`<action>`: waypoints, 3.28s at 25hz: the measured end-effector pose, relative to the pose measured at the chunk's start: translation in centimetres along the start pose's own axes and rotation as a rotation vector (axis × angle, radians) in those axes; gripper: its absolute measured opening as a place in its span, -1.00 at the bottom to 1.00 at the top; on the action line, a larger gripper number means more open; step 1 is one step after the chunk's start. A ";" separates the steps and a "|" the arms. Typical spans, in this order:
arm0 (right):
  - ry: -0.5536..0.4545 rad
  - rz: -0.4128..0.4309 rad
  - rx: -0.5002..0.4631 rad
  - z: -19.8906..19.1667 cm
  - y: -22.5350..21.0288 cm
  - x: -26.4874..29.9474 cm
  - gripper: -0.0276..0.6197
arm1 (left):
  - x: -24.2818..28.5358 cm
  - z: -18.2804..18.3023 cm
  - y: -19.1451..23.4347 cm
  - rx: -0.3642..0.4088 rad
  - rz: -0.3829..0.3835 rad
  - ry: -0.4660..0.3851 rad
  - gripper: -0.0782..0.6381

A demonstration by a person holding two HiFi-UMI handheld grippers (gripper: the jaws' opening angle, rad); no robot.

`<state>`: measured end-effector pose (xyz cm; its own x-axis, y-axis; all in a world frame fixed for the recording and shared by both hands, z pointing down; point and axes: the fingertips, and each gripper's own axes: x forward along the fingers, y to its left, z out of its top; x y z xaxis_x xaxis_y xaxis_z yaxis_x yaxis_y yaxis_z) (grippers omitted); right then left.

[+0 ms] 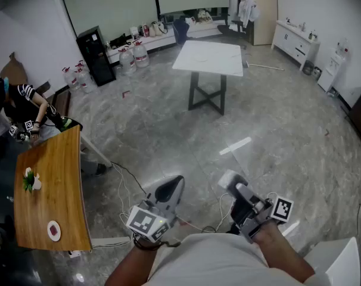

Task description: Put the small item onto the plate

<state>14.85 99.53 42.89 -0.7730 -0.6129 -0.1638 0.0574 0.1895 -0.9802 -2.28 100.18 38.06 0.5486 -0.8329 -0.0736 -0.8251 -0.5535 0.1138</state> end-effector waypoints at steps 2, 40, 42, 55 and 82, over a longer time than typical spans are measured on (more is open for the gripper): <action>0.001 -0.008 -0.005 -0.3 -0.1 0.0 -0.63 | -0.4 0.1 0.1 0.000 0.000 -0.002 -0.76; 0.101 0.025 0.005 36.6 -6.1 15.1 -0.63 | 35.0 -1.4 11.0 0.005 0.123 0.032 -0.76; 0.100 0.028 0.012 38.8 -6.4 16.0 -0.63 | 37.5 -1.4 11.6 0.000 0.122 0.036 -0.76; 0.061 0.010 0.023 47.4 -10.1 26.3 -0.63 | 49.3 -2.5 21.6 -0.029 0.060 0.047 -0.76; -0.013 0.005 0.009 64.2 -17.7 60.0 -0.63 | 69.6 -0.2 53.5 -0.052 -0.044 0.072 -0.76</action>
<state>8.03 10.16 43.29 -0.7643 -0.6221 -0.1700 0.0669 0.1857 -0.9803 -8.18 12.58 39.20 0.5937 -0.8046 -0.0083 -0.7931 -0.5869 0.1633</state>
